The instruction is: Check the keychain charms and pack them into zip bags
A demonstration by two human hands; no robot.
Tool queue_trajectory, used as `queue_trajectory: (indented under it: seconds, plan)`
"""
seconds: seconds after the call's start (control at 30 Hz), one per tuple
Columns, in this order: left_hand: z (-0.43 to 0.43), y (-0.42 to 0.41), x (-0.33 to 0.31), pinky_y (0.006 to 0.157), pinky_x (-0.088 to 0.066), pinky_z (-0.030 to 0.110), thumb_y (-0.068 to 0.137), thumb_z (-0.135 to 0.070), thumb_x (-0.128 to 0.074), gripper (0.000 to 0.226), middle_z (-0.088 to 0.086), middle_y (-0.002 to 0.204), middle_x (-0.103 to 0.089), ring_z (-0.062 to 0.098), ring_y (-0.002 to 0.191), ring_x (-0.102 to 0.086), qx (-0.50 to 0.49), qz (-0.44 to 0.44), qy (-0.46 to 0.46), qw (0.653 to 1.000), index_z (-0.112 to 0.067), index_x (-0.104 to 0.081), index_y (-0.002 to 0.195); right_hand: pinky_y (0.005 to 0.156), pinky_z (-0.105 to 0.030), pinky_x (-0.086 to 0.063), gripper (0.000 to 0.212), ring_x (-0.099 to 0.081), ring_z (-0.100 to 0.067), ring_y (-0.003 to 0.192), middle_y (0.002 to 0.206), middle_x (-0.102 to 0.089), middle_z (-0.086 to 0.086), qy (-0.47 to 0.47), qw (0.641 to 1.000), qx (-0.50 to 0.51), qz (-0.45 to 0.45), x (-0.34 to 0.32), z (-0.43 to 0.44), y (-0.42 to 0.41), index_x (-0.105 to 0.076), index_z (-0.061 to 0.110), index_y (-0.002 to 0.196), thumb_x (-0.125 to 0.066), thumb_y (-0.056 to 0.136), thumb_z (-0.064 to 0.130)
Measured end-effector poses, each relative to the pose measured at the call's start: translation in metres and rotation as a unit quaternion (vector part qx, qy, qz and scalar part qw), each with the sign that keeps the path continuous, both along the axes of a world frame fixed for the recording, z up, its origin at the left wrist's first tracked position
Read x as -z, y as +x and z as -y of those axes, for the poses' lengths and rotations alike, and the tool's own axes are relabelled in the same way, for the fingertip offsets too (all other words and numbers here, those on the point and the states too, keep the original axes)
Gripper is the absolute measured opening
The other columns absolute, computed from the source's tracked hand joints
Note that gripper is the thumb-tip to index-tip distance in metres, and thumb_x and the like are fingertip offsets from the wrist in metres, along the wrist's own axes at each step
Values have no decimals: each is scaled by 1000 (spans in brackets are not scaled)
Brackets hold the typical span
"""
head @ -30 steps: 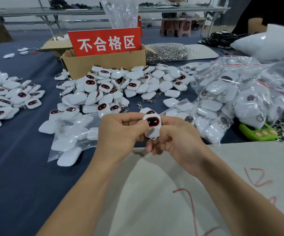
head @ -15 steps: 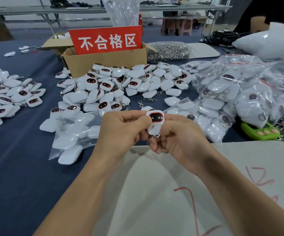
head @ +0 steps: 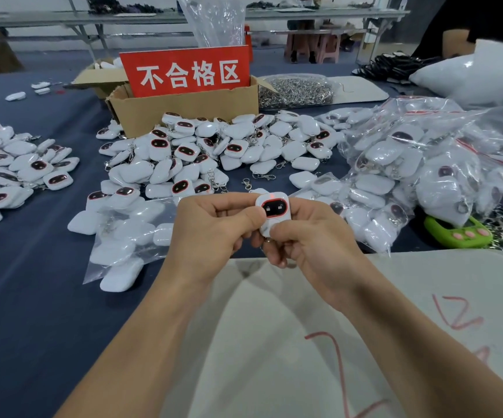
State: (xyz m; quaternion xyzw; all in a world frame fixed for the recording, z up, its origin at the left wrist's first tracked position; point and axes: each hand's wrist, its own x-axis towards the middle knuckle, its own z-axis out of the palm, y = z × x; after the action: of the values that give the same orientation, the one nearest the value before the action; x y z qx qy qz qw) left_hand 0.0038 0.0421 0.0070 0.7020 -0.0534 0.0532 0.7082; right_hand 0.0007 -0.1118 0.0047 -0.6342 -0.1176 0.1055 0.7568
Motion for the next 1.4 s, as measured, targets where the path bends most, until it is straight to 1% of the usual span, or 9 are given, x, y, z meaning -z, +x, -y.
queue_trajectory:
  seconds: [0.17, 0.4, 0.5, 0.8, 0.93, 1.03, 1.17, 1.27, 1.4]
  plan:
    - [3, -1, 1, 46, -35, 16, 78, -14, -79, 18, -3, 53, -55, 10, 49, -41, -40, 31, 33, 998, -30, -84, 86, 55, -28, -43, 24, -56, -19, 58, 73, -68, -10, -44, 998, 46, 3, -1, 1, 0, -76, 18, 82, -59, 80, 1]
    - [9, -5, 6, 61, -45, 6, 75, -21, -80, 39, -30, 78, -70, -2, 68, -64, -148, 107, 239, 954, -57, -72, 88, 84, -31, -59, 30, -75, -24, 89, 94, -80, -7, -5, 982, 187, 0, -7, 6, 3, -80, 11, 80, -59, 85, -10]
    - [14, -10, 2, 67, -53, 10, 71, -30, -77, 46, -31, 84, -72, -3, 76, -70, -86, 100, 215, 968, -71, -66, 89, 65, -14, -49, 39, -70, -6, 73, 88, -79, 6, -19, 974, 225, 36, -9, 6, 2, -77, 18, 68, -61, 81, -15]
    - [13, -10, 5, 67, -55, 12, 67, -8, -87, 57, -22, 86, -76, 2, 75, -73, -48, 96, 167, 980, -43, -76, 110, 72, -25, -56, 34, -72, -11, 77, 82, -79, 4, -10, 967, 251, 37, -6, 11, 3, -77, 19, 76, -67, 82, -12]
    - [14, -8, 6, 76, -55, 12, 76, -1, -81, 55, -28, 90, -75, -1, 83, -72, -90, 127, 187, 970, -49, -76, 102, 78, -29, -59, 30, -75, -17, 85, 93, -79, 3, -42, 967, 251, 20, -5, 10, 3, -78, 22, 94, -77, 74, 0]
    - [11, -7, 7, 68, -49, 7, 78, 1, -75, 53, -30, 85, -73, -1, 75, -70, -154, 141, 202, 957, -50, -74, 91, 79, -33, -63, 21, -76, -25, 91, 104, -78, -6, -12, 985, 161, -62, -5, 7, 2, -76, 18, 103, -81, 82, 19]
    - [8, -5, 11, 65, -54, 17, 79, 1, -76, 45, -31, 88, -72, 9, 73, -68, -180, 131, 217, 950, -43, -72, 85, 69, -30, -61, 14, -72, -23, 70, 92, -77, -18, 10, 993, 79, -90, -5, 1, -1, -72, 7, 108, -69, 94, 5]
    - [5, -5, 12, 72, -47, 14, 84, -7, -74, 41, -24, 84, -69, 4, 77, -61, -249, 136, 312, 907, -43, -73, 103, 68, -26, -61, 21, -70, -19, 67, 87, -77, -14, -12, 986, 157, -56, -3, 4, 1, -73, 2, 109, -71, 90, -4]
    - [-13, 6, 13, 87, -39, 36, 83, -34, -78, 57, -5, 108, -63, 19, 100, -49, -277, 47, 483, 829, -28, -60, 137, 57, -18, -51, 15, -60, -13, 56, 68, -71, 1, -30, 976, 211, -43, -1, 11, 5, -75, 11, 100, -80, 86, 10]
